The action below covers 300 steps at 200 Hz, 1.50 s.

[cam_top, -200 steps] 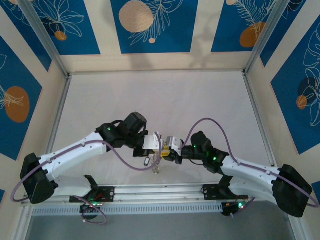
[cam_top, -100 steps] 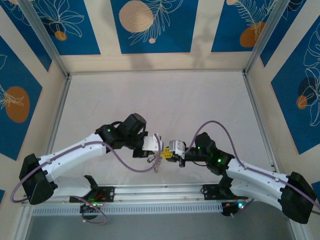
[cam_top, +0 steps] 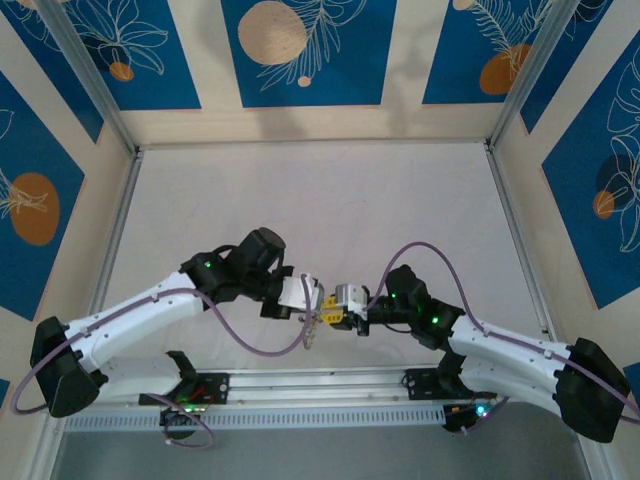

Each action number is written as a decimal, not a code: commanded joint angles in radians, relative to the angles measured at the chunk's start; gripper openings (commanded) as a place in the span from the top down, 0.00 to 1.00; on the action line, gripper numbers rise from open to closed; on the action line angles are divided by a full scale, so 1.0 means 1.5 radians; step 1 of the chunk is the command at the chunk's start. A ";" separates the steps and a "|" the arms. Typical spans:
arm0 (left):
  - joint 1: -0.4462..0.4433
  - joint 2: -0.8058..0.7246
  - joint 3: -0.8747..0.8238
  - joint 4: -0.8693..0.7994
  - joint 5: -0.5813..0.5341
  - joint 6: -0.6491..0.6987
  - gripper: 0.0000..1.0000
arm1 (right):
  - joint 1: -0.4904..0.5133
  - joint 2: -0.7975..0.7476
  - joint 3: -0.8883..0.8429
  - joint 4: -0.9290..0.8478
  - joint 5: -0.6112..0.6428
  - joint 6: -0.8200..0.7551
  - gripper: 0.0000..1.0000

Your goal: Put the keys on the keyring

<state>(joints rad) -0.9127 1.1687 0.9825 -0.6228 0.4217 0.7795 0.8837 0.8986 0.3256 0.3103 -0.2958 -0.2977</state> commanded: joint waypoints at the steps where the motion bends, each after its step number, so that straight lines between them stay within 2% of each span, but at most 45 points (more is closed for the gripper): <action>1: -0.001 -0.013 -0.005 -0.017 0.052 0.049 1.00 | 0.000 0.015 0.016 0.024 0.003 -0.013 0.77; 65: -0.001 -0.015 -0.003 -0.048 0.045 0.091 1.00 | -0.037 0.005 0.003 0.107 -0.076 0.032 0.70; 94: -0.002 -0.020 -0.007 -0.050 0.049 0.103 1.00 | -0.039 -0.021 -0.003 0.082 -0.057 0.016 0.61; 129: -0.001 -0.030 -0.011 -0.049 0.057 0.114 1.00 | -0.029 -0.016 0.012 0.022 -0.097 -0.040 0.54; 158: -0.001 -0.032 -0.008 -0.052 0.066 0.118 1.00 | -0.014 0.000 0.018 0.012 -0.065 -0.054 0.51; 184: -0.001 -0.034 -0.009 -0.052 0.072 0.121 1.00 | -0.006 0.029 0.033 0.030 -0.046 -0.034 0.54; 210: -0.002 -0.034 -0.010 -0.054 0.074 0.126 1.00 | -0.006 0.049 0.037 0.079 -0.008 0.019 0.75; 221: -0.001 -0.034 -0.010 -0.057 0.075 0.128 1.00 | -0.010 0.050 0.037 0.096 -0.005 0.046 0.79; 238: -0.002 -0.034 -0.010 -0.060 0.074 0.132 1.00 | -0.024 0.048 0.036 0.116 -0.021 0.092 0.79; 263: -0.001 -0.035 -0.010 -0.060 0.073 0.137 1.00 | -0.051 0.058 0.041 0.096 0.001 0.182 0.82; 300: -0.002 -0.034 -0.010 -0.055 0.077 0.138 1.00 | -0.066 0.054 0.022 0.078 -0.033 0.194 0.70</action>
<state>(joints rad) -0.9131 1.1393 0.9722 -0.6979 0.4831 0.9531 0.7902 0.9916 0.3626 0.4362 -0.3214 -0.0586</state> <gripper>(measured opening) 0.042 0.278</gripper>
